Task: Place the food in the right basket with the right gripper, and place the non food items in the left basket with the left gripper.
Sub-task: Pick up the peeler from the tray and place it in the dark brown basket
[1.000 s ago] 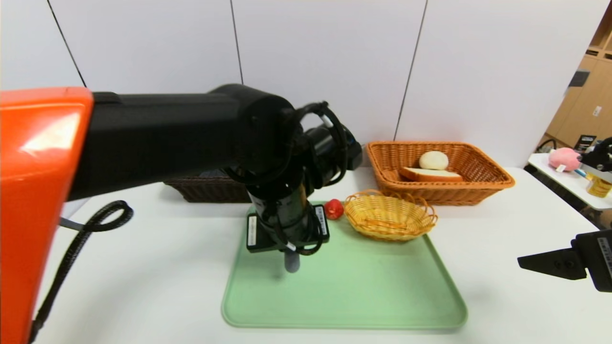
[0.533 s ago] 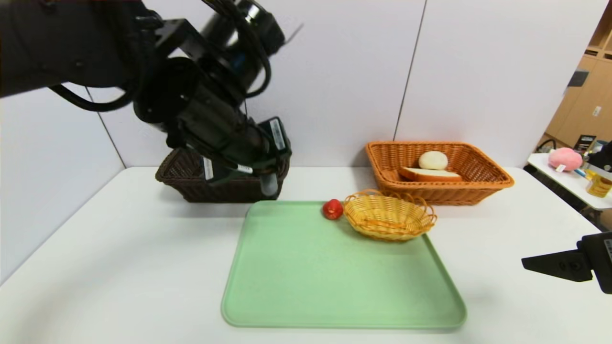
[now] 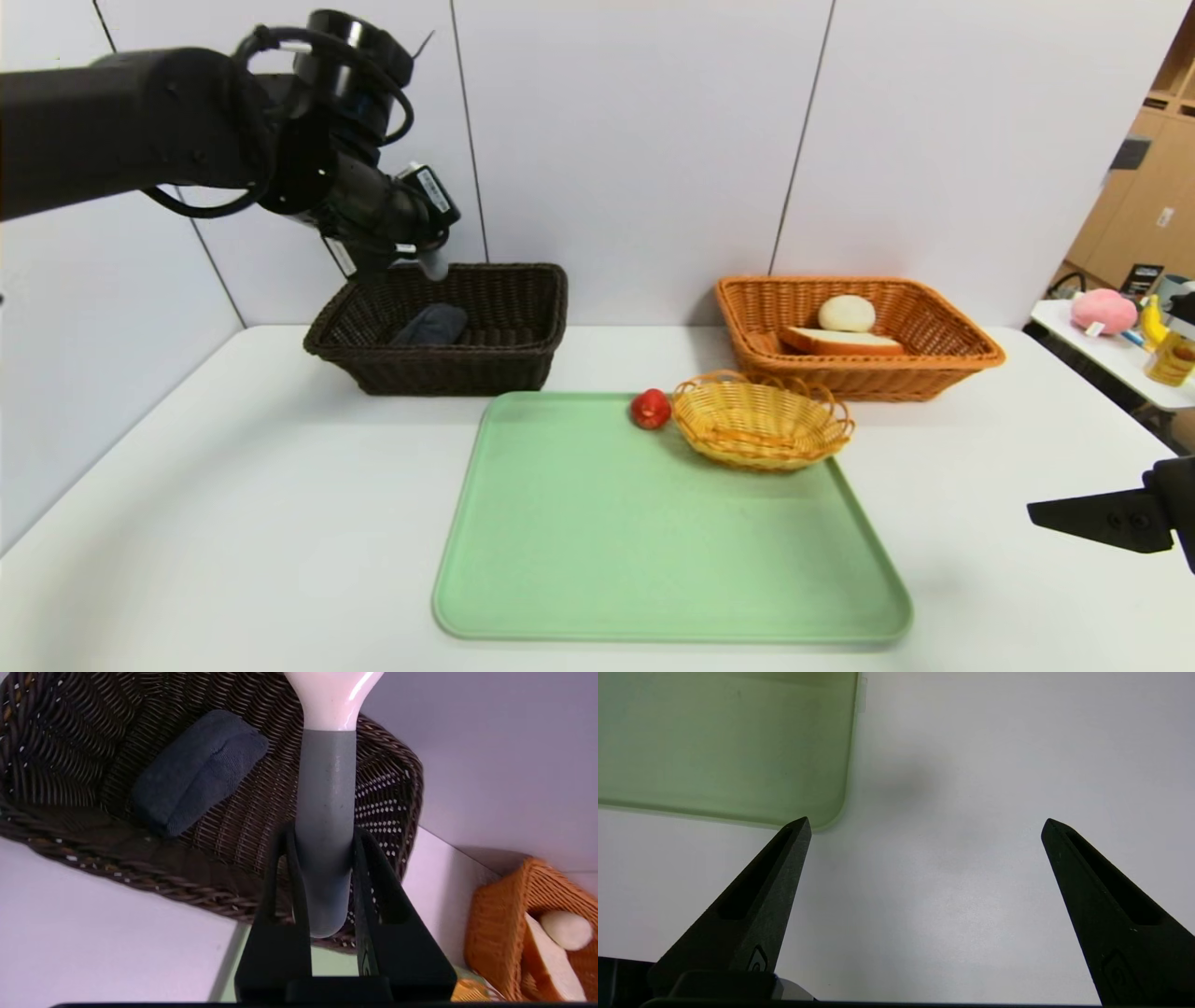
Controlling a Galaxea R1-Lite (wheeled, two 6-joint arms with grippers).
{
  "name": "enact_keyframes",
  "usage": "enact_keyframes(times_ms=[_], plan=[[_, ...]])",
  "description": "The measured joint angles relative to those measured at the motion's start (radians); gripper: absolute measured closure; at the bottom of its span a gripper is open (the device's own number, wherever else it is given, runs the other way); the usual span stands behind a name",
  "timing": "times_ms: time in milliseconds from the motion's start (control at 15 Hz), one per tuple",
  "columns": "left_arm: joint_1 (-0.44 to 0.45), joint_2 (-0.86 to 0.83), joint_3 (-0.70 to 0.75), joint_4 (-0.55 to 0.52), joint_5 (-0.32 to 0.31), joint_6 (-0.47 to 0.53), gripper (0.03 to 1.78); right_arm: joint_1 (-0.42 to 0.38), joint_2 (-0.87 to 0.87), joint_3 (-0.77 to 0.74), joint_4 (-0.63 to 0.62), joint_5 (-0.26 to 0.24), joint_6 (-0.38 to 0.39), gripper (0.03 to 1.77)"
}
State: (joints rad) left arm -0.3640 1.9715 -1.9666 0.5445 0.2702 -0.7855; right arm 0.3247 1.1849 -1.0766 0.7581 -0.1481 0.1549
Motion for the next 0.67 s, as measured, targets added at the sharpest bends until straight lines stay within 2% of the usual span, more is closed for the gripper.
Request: enact_keyframes(times_ms=[600,667], plan=[[0.057,0.208,-0.001,-0.084,0.011,0.010,1.52,0.000,-0.004,0.010,0.000,0.000,0.001,0.09],[0.057,0.218,-0.001,-0.083,0.010,0.018,1.38,0.000,-0.003,0.011,0.000,0.000,0.001,0.09]])
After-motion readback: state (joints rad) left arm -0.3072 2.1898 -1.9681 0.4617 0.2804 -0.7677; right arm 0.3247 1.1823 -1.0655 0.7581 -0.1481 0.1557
